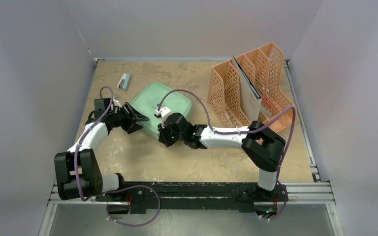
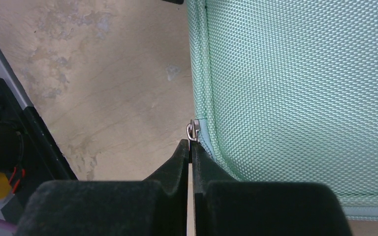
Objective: Organize the medicine kit
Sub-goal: Zip the medicine box at the center of the board.
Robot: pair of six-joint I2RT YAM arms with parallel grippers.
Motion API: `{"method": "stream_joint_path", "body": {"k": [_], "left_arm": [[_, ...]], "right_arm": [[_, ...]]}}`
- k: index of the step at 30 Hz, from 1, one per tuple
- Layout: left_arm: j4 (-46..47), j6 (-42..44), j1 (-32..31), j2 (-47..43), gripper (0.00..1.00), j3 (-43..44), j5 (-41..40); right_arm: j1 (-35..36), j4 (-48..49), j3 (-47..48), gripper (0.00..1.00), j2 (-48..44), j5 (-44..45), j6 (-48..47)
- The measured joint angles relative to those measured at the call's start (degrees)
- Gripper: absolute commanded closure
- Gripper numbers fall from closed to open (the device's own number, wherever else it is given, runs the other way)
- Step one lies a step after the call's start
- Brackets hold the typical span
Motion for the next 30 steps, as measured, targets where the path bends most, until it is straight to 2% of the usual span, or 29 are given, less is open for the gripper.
{"method": "stream_joint_path", "body": {"k": [6,11,15,30], "left_arm": [[5.18,-3.34,-1.84,0.59,0.54,-2.19,-0.17],[5.14,-4.0,-2.1,3.32,0.69,-2.16,-1.07],[3.56,-3.45,-2.16,4.74,0.75,-1.03,-1.99],[-1.14,-1.62,-3.21,7.39,0.77,2.1,-2.4]], "right_arm": [[0.09,0.09,0.0,1.0,0.0,0.46,2.64],[0.02,0.09,-0.02,1.0,0.0,1.05,4.07],[-0.13,2.1,-1.55,1.0,-0.13,1.29,5.49],[-2.21,9.35,-12.94,1.0,-8.61,1.97,10.64]]}}
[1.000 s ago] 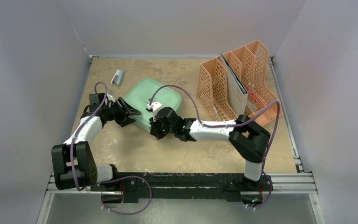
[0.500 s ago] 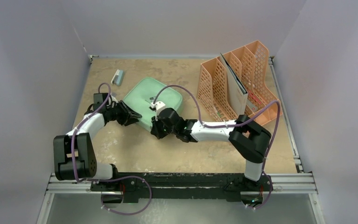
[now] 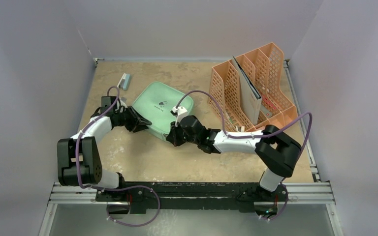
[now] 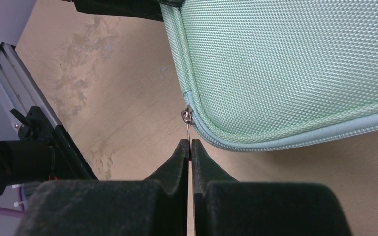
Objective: Organize the medicine kit
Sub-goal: Zip the medicine box at the center of the board.
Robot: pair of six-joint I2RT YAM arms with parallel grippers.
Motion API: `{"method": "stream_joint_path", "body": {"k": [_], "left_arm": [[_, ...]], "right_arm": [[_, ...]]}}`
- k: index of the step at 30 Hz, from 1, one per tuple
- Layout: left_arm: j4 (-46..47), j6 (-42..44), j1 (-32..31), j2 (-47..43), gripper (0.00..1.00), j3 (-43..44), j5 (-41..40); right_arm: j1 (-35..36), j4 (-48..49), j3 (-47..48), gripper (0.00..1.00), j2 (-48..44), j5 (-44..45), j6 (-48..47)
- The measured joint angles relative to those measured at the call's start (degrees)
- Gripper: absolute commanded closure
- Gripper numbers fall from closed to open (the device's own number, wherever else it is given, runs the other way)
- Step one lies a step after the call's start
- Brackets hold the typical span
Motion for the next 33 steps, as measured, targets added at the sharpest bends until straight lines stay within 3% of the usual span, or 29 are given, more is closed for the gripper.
{"method": "stream_joint_path", "body": {"k": [12,13,14,17,23,29,33], "left_arm": [[-0.26,0.02,-0.2,0.2,0.76,0.02,1.22],[-0.28,0.0,-0.24,0.2,0.76,0.02,1.49],[-0.26,-0.02,-0.28,0.2,0.76,0.02,1.66],[0.37,-0.09,-0.11,0.15,0.75,0.0,1.66],[2.82,-0.15,0.26,0.07,0.75,-0.42,1.42],[3.28,-0.22,0.28,-0.13,0.74,-0.7,1.64],[3.39,-0.22,0.28,-0.17,0.74,-0.76,1.88]], "right_arm": [[-0.31,-2.34,-0.31,1.0,-1.77,1.9,1.07],[-0.2,-3.72,0.31,0.74,-1.97,2.36,1.11],[-0.04,-5.35,1.16,0.64,-2.01,2.91,1.11],[1.18,-11.58,4.26,0.52,-2.14,5.84,0.04],[5.09,-22.91,11.61,0.44,-1.79,14.75,-2.51],[8.07,-27.28,16.5,0.41,0.28,20.17,-4.04],[8.46,-27.3,18.14,0.42,2.78,19.8,-10.19]]}}
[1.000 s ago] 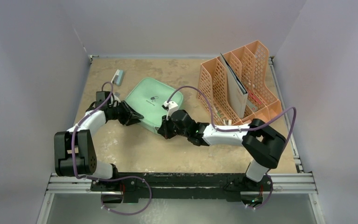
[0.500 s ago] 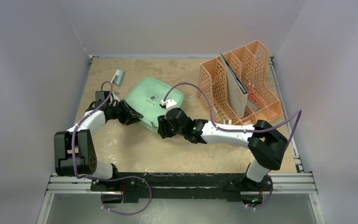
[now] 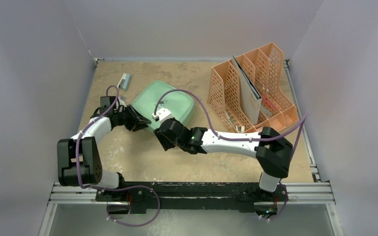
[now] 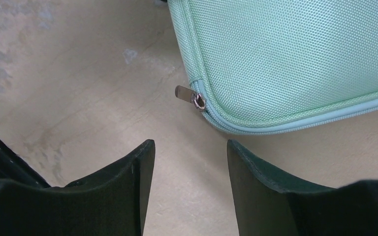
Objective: Organize the medicine kit
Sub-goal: Zip the medicine box at the center of the board.
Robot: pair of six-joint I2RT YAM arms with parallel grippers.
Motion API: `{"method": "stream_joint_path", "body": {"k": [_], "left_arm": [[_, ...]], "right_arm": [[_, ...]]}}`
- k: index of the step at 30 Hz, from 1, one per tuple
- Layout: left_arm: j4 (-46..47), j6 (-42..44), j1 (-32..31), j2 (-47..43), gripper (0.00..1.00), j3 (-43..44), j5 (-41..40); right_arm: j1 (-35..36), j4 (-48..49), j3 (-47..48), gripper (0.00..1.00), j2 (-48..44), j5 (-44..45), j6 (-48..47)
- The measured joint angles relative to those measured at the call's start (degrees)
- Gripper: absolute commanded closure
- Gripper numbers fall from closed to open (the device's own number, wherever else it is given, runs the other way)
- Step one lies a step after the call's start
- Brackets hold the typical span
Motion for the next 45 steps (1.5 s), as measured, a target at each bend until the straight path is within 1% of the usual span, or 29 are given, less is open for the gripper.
{"method": "stream_joint_path", "body": {"k": [1,3,4,9,12,17,22,27,32,36,40,45], "left_arm": [[0.0,0.0,0.0,0.0,0.74,0.0,0.02],[0.0,0.04,0.02,0.0,0.73,0.0,0.11],[0.0,0.04,0.04,0.0,0.73,-0.02,0.15],[0.07,0.11,0.04,0.0,0.73,-0.02,0.31],[0.15,0.17,0.04,0.0,0.73,-0.02,0.46],[0.2,0.22,0.04,0.0,0.72,-0.02,0.59],[0.22,0.24,0.07,0.0,0.72,-0.04,0.66],[0.39,0.24,0.07,-0.02,0.72,-0.17,0.85],[0.57,0.24,0.07,-0.02,0.72,-0.22,1.01],[0.59,0.24,0.09,-0.04,0.72,-0.24,1.05],[0.59,0.26,0.09,-0.07,0.72,-0.24,1.05],[0.59,0.66,0.11,-0.07,0.72,-0.24,1.25]], "right_arm": [[0.0,-0.11,0.04,0.4,0.26,-0.52,-1.68],[0.0,-1.42,0.85,0.32,0.61,0.02,-3.43],[0.0,-2.08,1.57,0.3,0.92,0.9,-3.76],[0.07,-3.91,8.28,0.29,3.48,7.61,-6.64],[0.11,-3.76,9.44,0.26,4.04,10.03,-9.73],[0.11,-5.07,12.35,0.26,7.28,14.75,-12.46],[0.26,-7.93,16.85,0.27,11.41,17.7,-9.01],[1.27,-9.57,17.18,0.27,12.17,19.65,-4.79],[3.85,-11.41,17.86,0.28,12.44,22.25,-1.51],[6.56,-14.78,21.9,0.29,15.04,25.94,1.44],[8.24,-18.62,24.63,0.32,17.7,28.92,4.61],[8.55,-23.89,27.78,0.33,21.09,32.5,8.85]]}}
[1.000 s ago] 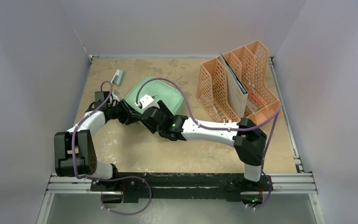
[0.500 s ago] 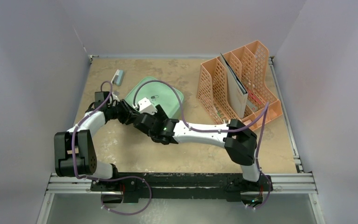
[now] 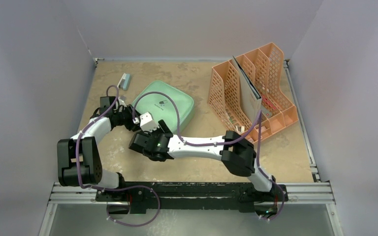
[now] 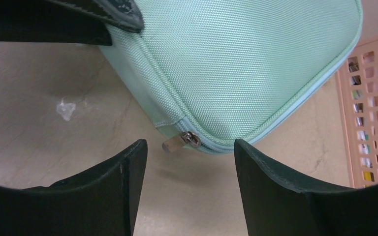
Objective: Organize the medicine kit
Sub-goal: Zip the medicine box at the center of the board.
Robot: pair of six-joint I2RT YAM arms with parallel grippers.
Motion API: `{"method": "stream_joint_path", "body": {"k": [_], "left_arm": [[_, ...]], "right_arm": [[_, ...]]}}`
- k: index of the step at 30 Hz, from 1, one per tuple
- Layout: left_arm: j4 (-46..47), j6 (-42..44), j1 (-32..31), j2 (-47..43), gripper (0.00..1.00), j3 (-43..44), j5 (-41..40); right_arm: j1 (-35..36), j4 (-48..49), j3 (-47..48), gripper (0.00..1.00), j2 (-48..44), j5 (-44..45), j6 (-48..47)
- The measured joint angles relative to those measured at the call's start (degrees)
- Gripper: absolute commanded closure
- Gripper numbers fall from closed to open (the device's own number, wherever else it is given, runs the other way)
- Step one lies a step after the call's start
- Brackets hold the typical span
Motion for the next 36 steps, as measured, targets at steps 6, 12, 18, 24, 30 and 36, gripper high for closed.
{"method": "stream_joint_path", "body": {"k": [6,12,18,24,30,36], "left_arm": [[0.09,0.48,0.17,0.0,0.72,0.0,0.59],[0.7,0.52,0.33,0.0,0.72,-0.33,1.55],[1.79,0.5,0.37,0.02,0.72,-0.85,2.54],[2.05,0.5,0.57,0.02,0.72,-0.92,2.91],[2.23,0.52,0.59,0.02,0.72,-0.92,3.19],[2.1,0.57,0.7,0.02,0.72,-0.92,3.19]], "right_arm": [[0.15,-7.41,6.54,0.36,5.42,3.82,5.14],[0.24,-13.9,11.69,0.39,9.46,7.69,9.07],[0.35,-20.46,14.01,0.47,11.32,10.45,13.77],[0.5,-22.21,12.81,0.78,11.1,10.73,15.1],[0.92,-17.88,7.15,0.83,8.24,10.29,12.61],[0.87,-14.23,4.79,0.96,7.41,9.77,9.4]]}}
